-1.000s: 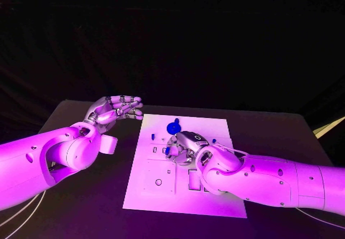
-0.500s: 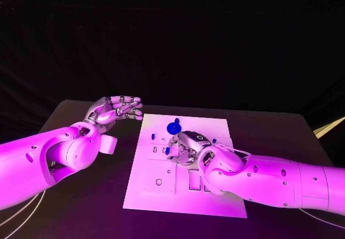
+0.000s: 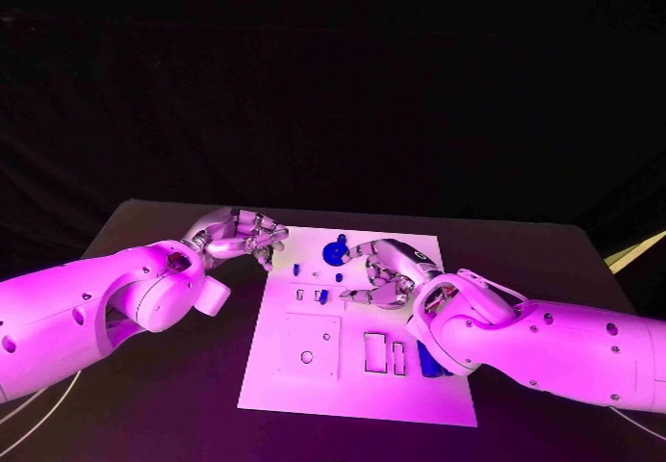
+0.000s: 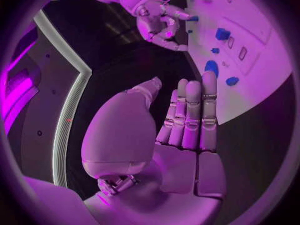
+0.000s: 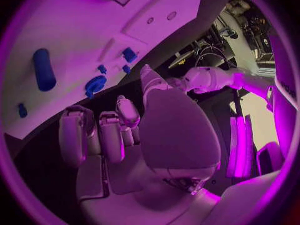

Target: Assemble the parts on the task board

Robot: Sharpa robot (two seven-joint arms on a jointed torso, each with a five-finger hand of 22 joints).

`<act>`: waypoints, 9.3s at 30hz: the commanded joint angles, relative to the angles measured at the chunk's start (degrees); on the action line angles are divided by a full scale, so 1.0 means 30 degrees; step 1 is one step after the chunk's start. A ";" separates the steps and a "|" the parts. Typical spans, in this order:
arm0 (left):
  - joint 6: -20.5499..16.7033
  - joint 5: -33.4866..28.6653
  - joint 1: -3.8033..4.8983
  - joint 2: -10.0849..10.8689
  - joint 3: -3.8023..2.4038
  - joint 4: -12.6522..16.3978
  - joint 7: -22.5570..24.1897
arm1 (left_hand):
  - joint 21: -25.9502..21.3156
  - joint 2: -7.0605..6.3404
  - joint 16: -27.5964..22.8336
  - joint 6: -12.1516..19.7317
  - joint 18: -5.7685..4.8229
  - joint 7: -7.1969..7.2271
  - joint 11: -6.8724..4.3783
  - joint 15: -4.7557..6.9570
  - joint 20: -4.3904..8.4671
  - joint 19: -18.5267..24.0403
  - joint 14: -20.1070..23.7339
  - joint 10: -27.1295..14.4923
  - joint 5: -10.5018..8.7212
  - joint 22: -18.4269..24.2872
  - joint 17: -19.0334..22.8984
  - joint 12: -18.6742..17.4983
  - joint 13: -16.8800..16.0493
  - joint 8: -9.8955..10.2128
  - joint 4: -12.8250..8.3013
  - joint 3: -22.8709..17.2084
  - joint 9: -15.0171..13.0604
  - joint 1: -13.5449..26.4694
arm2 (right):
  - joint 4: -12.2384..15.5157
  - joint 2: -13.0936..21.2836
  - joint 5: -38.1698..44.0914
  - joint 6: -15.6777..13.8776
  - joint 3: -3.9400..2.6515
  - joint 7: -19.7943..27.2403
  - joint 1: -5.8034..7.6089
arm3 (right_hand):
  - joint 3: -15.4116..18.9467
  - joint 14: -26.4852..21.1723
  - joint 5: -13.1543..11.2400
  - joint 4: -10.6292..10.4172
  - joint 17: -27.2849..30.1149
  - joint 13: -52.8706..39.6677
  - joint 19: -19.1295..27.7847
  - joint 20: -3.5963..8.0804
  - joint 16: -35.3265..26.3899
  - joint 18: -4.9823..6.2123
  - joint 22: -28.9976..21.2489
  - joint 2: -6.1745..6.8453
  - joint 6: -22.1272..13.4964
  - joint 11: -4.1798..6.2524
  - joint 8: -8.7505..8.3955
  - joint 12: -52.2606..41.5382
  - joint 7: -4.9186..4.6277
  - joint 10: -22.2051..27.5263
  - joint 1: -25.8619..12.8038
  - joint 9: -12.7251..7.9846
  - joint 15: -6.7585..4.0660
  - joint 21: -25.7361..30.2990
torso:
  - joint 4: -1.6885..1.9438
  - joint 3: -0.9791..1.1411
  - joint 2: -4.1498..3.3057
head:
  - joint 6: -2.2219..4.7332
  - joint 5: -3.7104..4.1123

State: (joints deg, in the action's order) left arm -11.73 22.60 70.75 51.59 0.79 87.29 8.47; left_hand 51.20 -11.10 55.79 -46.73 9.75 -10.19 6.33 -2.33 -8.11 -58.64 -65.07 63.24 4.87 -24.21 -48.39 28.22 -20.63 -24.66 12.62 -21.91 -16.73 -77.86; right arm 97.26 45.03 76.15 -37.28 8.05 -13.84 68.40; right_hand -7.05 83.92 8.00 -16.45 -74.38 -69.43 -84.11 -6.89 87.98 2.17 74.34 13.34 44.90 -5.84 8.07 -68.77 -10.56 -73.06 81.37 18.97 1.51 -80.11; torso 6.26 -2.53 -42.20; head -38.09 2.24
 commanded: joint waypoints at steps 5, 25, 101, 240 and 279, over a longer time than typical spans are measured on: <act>0.1784 0.4497 0.0091 -0.1130 -0.0024 -0.0801 -0.4063 | 0.5639 0.0803 0.7439 0.0665 -0.0393 0.0545 -0.0822 0.0621 0.0621 -0.1859 -0.4815 -0.1754 0.0172 -0.6201 -0.7255 0.7406 -0.4567 -0.3675 0.1295 0.0612 -0.2309 0.1165 | 0.0538 0.1476 -0.6035 -0.0356 -0.0095 0.2925 0.0836 | 0.0069 0.1377 0.0152 -0.0086 -0.3207 0.0243 -0.0014 -0.0027 -0.0418 0.0301 0.2639 -0.0818 0.0628 0.0118 0.0800 0.0087 0.0054 0.0572 0.0106 0.0152 -0.0136 0.1041 | -0.0196 0.0161 0.0487 | -0.0120 -0.0234; 0.6178 1.0930 0.1102 -0.4904 0.0048 -0.3083 -1.0921 | 0.8277 0.1395 0.9598 0.0559 -0.0996 0.1292 -0.1366 0.1152 0.1080 -0.3616 -0.6628 0.0039 0.0090 -1.0194 -1.0267 1.1650 -0.8448 -0.6203 0.1406 0.1502 -0.4458 0.4154 | -0.1142 0.2472 -1.2024 -0.0152 -0.0120 0.4681 0.1682 | -0.0214 0.1214 0.0104 -0.0059 -0.2781 0.0528 0.0273 0.0028 -0.0674 0.0445 0.2238 -0.1180 0.0692 0.0173 0.1198 0.0280 0.0113 0.0920 -0.0030 0.0221 -0.0190 0.1741 | -0.0357 0.0315 0.0836 | -0.0659 -0.0700; 1.0471 1.1709 0.1561 -0.7923 0.0911 -0.6199 -1.1784 | 0.8707 0.2472 0.9774 0.1162 -0.1043 0.1076 -0.1154 0.0948 0.0887 -0.3462 -0.6595 -0.1178 0.0121 -1.0684 -1.0438 1.1239 -0.7587 -0.5642 0.1339 0.2974 -0.5148 0.3952 | -0.1916 0.1871 -1.1901 0.0799 -0.0115 0.3875 0.1792 | -0.0159 0.1140 0.0095 -0.0067 -0.2604 0.0818 0.0365 0.0027 -0.0791 0.0491 0.2076 -0.1213 0.0385 0.0138 0.1364 0.0481 0.0072 0.1226 -0.0341 0.0210 -0.0170 0.2031 | -0.0319 0.0282 0.0809 | -0.1143 -0.0457; 0.8502 1.1453 0.1547 -0.7273 0.1430 -0.5355 -1.2870 | 1.0821 0.1757 1.1404 -0.2242 -0.1947 0.2947 -0.2909 0.2472 0.2196 -0.6693 -0.8309 0.4413 0.2424 -1.5473 -1.3869 1.4194 -1.1985 -0.7257 -0.3936 -1.0125 -0.9985 0.6968 | -0.2263 0.1745 -1.1903 0.1389 -0.0100 0.3890 0.1746 | -0.0221 0.1157 0.0072 -0.0052 -0.2623 0.0736 0.0299 0.0046 -0.0785 0.0473 0.2108 -0.1336 0.0380 0.0172 0.1640 0.0276 0.0109 0.1067 -0.0453 0.0245 -0.0199 0.1987 | -0.0331 0.0264 0.0794 | -0.1411 -0.0699; 0.9056 1.1260 0.1539 -0.7733 0.1477 -0.5726 -1.2871 | 1.0970 0.2698 1.1404 -0.3137 -0.2060 0.3191 -0.3076 0.2570 0.2307 -0.7036 -0.8309 0.5006 0.1980 -1.6018 -1.3869 1.4397 -1.2620 -0.6939 -0.2872 -0.8737 -0.9827 0.8167 | -0.2251 0.1761 -1.1903 0.1445 -0.0100 0.3907 0.1746 | -0.0236 0.1161 0.0074 -0.0040 -0.2622 0.0743 0.0292 0.0055 -0.0787 0.0474 0.2099 -0.1358 0.0367 0.0182 0.1719 0.0246 0.0120 0.1048 -0.0488 0.0251 -0.0209 0.2006 | -0.0341 0.0275 0.0794 | -0.1484 -0.0608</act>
State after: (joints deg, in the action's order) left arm 15.03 56.53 75.53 28.70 5.08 69.90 -30.20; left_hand 83.20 -5.67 88.98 -45.00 5.16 -3.66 -2.15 4.83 -1.32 -78.34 -83.83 76.10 7.56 -71.08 -74.03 70.56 -57.49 -40.42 3.49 -45.62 -42.84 -53.57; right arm 90.44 50.29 40.35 -33.11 7.76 -2.26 73.66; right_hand -7.06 83.91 7.98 -16.44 -74.38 -67.35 -83.95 -6.75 86.20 2.22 74.34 10.10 46.08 -5.43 11.98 -67.91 -10.21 -70.81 80.98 19.12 1.50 -74.76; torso 5.25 -1.69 -39.83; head -42.53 0.38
